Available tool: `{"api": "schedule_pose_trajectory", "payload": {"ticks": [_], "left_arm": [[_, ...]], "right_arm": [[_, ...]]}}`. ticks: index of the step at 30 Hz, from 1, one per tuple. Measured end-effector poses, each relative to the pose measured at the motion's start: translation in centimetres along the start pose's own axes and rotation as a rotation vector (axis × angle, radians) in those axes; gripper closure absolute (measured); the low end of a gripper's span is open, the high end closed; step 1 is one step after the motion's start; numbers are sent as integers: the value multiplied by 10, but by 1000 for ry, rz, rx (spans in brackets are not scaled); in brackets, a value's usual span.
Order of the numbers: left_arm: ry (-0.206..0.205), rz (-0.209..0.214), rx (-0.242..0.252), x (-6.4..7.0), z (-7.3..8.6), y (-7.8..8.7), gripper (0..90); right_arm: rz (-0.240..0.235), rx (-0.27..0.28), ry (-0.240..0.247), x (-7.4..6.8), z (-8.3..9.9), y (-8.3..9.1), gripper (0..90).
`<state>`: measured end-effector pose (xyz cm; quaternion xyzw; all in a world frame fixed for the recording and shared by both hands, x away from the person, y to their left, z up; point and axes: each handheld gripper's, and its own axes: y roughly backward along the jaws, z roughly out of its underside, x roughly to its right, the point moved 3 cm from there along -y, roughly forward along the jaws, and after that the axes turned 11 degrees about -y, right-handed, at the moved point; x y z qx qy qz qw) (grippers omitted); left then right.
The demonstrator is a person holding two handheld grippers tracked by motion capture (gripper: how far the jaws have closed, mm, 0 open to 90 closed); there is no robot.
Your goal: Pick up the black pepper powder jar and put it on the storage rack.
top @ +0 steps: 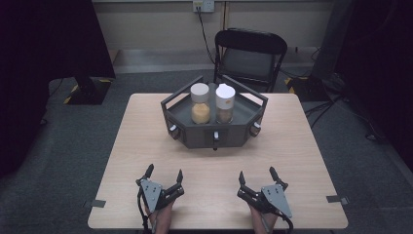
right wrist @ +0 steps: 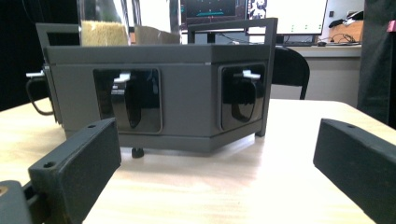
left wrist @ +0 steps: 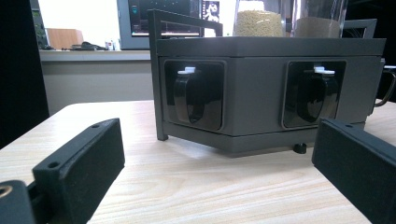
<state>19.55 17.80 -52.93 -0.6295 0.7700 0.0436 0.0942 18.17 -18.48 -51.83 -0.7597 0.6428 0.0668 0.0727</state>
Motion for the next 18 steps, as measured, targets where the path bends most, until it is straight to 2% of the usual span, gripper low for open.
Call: {"api": "schedule_pose_trajectory", "payload": {"ticks": [18], "left_arm": [[0, 0, 0, 0, 0, 0, 18]], "right_arm": [[14, -6, -3, 0, 6, -1, 0]]}}
